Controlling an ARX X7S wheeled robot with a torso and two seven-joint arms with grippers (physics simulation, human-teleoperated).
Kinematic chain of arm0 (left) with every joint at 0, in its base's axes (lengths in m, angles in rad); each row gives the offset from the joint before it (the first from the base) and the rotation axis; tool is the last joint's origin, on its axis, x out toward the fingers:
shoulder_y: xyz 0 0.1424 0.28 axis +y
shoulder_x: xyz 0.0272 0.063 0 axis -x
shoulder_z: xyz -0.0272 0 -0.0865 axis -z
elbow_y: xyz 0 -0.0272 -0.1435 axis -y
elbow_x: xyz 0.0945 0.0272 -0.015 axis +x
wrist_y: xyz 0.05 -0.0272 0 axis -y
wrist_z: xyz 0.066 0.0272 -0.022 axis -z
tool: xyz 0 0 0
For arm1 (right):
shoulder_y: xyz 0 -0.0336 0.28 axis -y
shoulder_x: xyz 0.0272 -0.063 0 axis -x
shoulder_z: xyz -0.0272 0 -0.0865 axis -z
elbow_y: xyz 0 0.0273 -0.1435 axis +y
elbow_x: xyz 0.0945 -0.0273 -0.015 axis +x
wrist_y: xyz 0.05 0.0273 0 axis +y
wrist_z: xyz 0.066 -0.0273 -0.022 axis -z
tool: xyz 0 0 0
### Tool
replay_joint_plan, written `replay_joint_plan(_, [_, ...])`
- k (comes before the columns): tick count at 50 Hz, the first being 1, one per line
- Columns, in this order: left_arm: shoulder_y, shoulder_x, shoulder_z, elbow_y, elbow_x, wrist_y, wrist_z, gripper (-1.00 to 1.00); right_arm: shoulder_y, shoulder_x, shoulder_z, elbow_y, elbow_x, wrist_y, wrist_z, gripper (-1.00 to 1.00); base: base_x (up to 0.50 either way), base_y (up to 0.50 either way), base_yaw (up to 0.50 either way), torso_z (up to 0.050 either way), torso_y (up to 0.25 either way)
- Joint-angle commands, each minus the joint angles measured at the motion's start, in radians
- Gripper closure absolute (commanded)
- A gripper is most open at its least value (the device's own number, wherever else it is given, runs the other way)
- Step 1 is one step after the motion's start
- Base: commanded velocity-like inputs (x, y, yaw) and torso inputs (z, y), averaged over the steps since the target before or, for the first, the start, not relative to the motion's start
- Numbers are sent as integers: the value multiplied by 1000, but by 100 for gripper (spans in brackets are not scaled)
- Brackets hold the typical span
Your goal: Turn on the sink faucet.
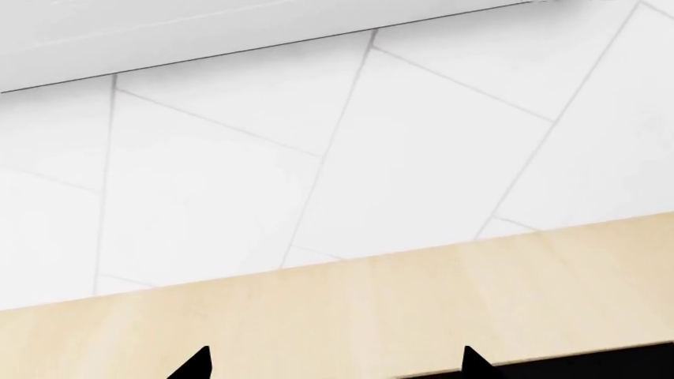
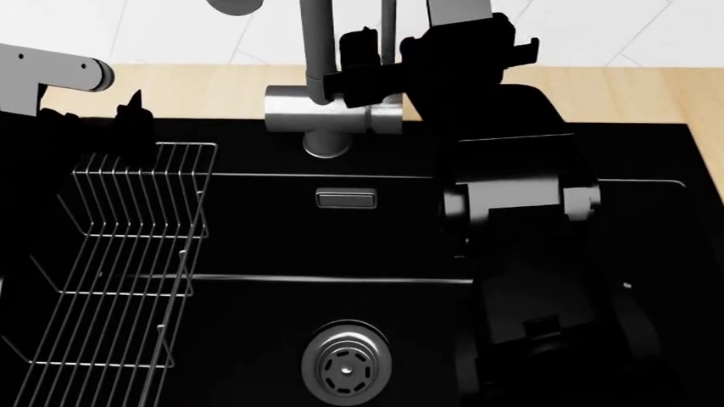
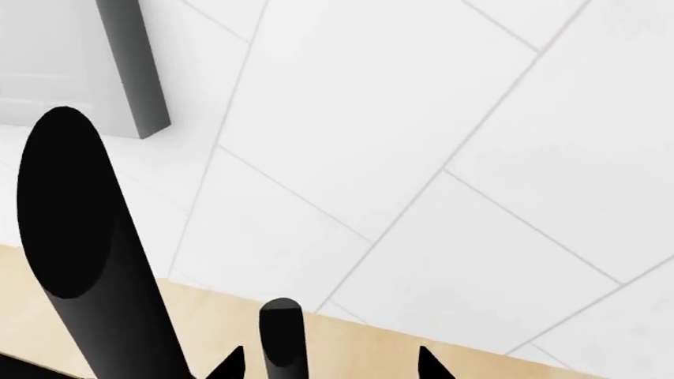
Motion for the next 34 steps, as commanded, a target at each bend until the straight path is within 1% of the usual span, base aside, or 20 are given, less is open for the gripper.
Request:
replay_joint_plan(1, [-5, -2, -3, -47, -5, 30, 5, -100, 12, -2, -48, 6, 67, -13, 52, 100, 0, 0, 0, 0, 0])
replay_joint_plan(15, [-2, 1, -5, -62, -4, 40, 0, -100, 7, -2, 46, 6, -8, -33, 58, 100, 0, 0, 0, 0, 0])
replay_joint_plan(20, [2, -5, -8, -58, -5, 36, 2, -100, -3, -1, 173, 6, -99, -53, 71, 100, 0, 0, 0, 0, 0])
replay_joint_plan(27, [1, -3, -10, -52, -5, 32, -6, -100, -16, 3, 307, 6, -210, -68, 83, 100, 0, 0, -1, 0, 0])
replay_joint_plan(34, [2, -3, -8, -53, -4, 31, -3, -100, -38, 8, 384, 6, -279, -74, 78, 100, 0, 0, -2, 0, 0])
